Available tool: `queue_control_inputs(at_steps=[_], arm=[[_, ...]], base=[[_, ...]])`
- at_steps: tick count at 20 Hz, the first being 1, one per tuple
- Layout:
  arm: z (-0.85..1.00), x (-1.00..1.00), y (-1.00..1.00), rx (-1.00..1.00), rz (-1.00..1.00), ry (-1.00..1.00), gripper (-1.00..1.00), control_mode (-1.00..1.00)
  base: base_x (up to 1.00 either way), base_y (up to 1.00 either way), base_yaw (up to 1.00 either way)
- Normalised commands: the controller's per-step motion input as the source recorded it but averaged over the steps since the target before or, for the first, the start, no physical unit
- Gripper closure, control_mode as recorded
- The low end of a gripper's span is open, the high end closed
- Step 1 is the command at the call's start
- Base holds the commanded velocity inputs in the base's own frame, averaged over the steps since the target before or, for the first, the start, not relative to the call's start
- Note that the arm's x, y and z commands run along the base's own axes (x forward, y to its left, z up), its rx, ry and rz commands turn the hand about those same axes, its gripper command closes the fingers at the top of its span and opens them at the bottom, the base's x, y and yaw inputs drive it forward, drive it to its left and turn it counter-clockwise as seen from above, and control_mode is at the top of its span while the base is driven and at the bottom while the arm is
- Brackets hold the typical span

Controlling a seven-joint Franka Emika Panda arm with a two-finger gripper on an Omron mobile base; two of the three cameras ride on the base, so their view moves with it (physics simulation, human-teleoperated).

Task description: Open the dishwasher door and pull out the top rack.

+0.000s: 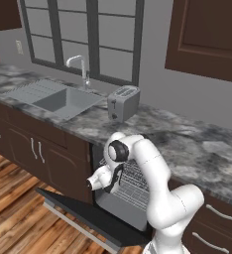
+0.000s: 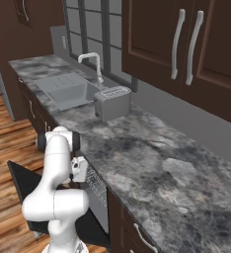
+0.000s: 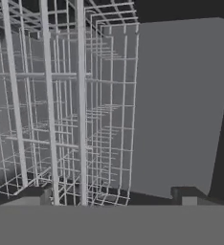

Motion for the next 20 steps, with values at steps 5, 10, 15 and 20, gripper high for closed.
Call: queue_control_inputs(at_steps=[5, 10, 15, 20], arm=[[-0.38, 0.23, 0.0, 0.0, 0.0, 0.02, -1.0, -1.0], [-0.36, 0.26, 0.0, 0.0, 0.0, 0.02, -1.0, -1.0], [-0.27, 0.27, 0.0, 0.0, 0.0, 0.0, -1.0, -1.0], [-0.28, 0.29, 0.0, 0.0, 0.0, 0.0, -1.0, -1.0]], base=[[0.0, 0.0, 0.0], [0.0, 0.0, 0.0], [0.0, 0.0, 0.0], [0.0, 0.0, 0.0]])
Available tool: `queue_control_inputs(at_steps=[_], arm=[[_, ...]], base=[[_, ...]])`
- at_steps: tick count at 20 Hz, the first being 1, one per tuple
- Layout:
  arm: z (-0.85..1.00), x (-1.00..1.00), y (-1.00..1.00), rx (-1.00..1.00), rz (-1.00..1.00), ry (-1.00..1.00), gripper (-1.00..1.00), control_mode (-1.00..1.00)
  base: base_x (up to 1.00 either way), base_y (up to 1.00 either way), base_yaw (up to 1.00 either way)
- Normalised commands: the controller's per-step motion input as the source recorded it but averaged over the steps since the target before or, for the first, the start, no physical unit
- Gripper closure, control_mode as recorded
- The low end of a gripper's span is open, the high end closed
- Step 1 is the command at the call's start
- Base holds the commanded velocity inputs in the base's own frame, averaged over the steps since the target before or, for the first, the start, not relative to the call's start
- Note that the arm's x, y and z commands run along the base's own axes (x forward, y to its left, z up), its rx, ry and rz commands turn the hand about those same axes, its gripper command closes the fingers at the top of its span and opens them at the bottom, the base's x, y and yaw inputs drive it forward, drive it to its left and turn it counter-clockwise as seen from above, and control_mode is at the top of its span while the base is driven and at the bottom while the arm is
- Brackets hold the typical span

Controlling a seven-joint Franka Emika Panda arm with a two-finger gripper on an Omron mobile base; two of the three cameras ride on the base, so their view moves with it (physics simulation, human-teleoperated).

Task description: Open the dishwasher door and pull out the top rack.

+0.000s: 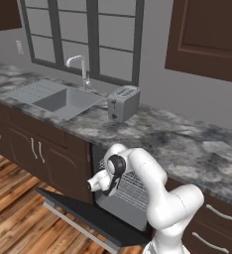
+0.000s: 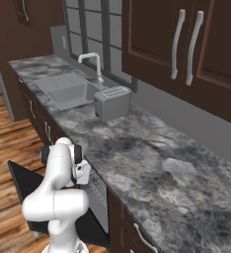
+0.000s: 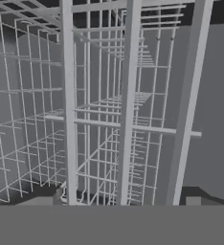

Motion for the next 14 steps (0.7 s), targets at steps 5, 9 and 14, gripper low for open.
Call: queue_control_inputs(at_steps=[5, 9, 14], arm=[[-0.2, 0.29, -0.01, 0.0, 0.0, 0.01, -1.0, -1.0], [-0.12, 0.27, -0.04, 0.0, 0.0, 0.06, -1.0, -1.0], [-0.17, 0.06, -0.02, 0.05, 0.0, 0.16, -1.0, -1.0]], base=[[0.0, 0.0, 0.0], [0.0, 0.0, 0.0], [0.0, 0.0, 0.0]])
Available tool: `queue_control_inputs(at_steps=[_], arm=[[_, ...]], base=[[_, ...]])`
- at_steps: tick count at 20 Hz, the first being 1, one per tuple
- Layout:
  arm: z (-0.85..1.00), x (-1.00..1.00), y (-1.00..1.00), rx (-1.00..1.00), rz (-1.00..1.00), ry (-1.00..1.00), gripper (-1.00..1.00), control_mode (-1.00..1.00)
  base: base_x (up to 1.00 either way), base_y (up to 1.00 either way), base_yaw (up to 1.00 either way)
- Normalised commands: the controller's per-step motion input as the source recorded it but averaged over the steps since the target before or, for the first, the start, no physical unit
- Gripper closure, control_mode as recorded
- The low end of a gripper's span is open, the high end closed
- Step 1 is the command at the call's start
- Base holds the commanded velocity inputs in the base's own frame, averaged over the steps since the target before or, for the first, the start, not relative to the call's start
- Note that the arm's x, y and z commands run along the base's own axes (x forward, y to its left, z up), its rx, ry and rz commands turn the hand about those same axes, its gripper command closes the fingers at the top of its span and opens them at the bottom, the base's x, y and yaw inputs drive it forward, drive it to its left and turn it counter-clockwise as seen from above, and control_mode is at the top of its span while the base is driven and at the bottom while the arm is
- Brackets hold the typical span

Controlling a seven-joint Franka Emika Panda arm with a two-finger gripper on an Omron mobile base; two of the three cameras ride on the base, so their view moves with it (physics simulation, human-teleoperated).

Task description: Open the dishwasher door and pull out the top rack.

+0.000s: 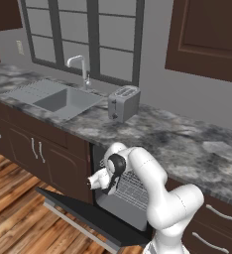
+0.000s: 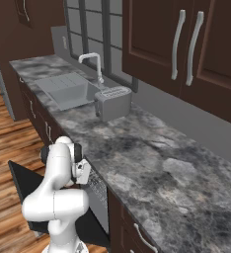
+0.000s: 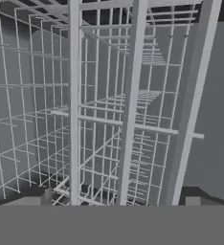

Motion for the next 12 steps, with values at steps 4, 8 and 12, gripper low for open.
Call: queue_control_inputs(at_steps=[4, 8, 12], arm=[[-0.23, 0.0, 0.0, 0.15, 0.0, 0.28, -1.0, -1.0], [-0.34, -0.03, 0.06, 0.15, 0.0, 0.29, -1.0, -1.0], [-0.51, -0.32, 0.29, 0.1, 0.0, 0.25, -1.0, -1.0]], base=[[0.0, 0.0, 0.0], [0.0, 0.0, 0.0], [0.0, 0.0, 0.0]])
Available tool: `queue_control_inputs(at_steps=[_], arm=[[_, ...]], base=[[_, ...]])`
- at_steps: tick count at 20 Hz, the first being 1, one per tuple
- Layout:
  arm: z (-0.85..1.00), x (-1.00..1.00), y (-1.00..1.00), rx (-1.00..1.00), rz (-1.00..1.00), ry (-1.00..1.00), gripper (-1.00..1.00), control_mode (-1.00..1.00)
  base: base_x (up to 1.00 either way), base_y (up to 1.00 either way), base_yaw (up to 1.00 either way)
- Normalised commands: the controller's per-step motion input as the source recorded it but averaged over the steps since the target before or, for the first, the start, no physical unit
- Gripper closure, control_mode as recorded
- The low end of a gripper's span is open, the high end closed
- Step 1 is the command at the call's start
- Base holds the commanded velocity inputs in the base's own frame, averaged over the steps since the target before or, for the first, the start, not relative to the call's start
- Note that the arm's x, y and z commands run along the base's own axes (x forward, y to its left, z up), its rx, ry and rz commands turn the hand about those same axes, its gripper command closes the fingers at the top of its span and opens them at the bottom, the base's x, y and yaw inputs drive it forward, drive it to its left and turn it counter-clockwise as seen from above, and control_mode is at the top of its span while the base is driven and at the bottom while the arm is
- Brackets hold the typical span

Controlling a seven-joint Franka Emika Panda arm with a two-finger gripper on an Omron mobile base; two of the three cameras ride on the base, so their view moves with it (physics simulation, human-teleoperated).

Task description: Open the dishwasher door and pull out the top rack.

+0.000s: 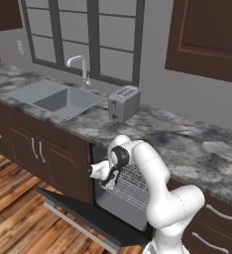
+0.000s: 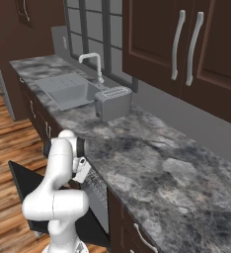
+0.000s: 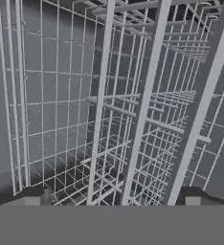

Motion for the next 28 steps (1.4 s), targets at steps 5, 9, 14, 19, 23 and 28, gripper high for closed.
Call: queue_control_inputs(at_steps=[5, 9, 14, 19, 23, 28], arm=[[-0.62, -0.57, 0.46, 0.06, 0.0, 0.2, -1.0, -1.0], [-0.61, -0.69, 0.58, 0.04, 0.0, 0.19, -1.0, -1.0], [-0.58, -0.85, 0.68, 0.02, 0.0, 0.15, -1.0, -1.0], [-0.36, -0.99, 0.71, 0.06, 0.0, 0.13, -1.0, -1.0], [-0.13, -0.93, 0.64, 0.12, 0.0, 0.15, -1.0, -1.0], [-0.05, -0.68, 0.57, 0.15, 0.0, 0.18, -1.0, -1.0]], base=[[0.0, 0.0, 0.0], [0.0, 0.0, 0.0], [0.0, 0.0, 0.0], [0.0, 0.0, 0.0], [0.0, 0.0, 0.0], [0.0, 0.0, 0.0]])
